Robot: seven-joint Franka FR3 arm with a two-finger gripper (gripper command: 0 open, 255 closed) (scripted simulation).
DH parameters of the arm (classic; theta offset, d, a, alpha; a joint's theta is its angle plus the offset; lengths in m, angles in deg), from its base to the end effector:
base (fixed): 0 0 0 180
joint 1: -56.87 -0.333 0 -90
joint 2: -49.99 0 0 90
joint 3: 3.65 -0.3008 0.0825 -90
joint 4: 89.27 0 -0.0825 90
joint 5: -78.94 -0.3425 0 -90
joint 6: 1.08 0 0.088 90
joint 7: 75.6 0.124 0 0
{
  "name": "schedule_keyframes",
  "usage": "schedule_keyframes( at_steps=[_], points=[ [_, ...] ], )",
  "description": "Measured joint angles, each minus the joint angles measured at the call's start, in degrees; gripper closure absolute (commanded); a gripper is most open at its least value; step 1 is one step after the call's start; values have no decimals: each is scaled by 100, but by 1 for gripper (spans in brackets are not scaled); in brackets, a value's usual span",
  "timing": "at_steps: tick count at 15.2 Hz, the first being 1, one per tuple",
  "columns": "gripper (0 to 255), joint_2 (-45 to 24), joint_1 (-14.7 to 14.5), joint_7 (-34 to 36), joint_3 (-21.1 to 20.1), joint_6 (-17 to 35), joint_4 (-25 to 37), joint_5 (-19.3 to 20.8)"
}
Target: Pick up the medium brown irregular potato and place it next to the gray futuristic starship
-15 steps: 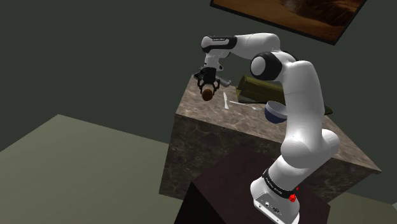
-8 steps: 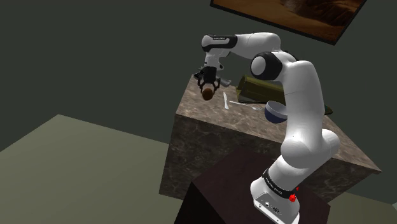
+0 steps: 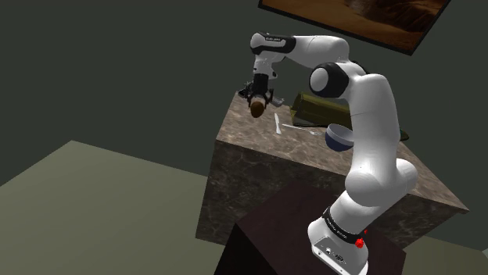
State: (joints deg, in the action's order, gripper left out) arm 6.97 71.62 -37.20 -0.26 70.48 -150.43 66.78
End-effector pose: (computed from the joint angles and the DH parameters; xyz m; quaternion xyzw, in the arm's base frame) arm 0.6070 -0.1557 0.3433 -0.8451 0.4477 0.2900 0.0339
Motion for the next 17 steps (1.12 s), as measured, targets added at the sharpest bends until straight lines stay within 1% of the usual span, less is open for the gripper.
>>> schedule_keyframes(
  at_steps=[3, 13, 17],
  points=[
    [255, 53, 16, 28, -1, -201, 149, -2],
    [255, -92, 76, 202, -38, -1037, 1147, -52],
    [255, -360, 129, 313, -75, -1528, 1917, -94]
  ],
)
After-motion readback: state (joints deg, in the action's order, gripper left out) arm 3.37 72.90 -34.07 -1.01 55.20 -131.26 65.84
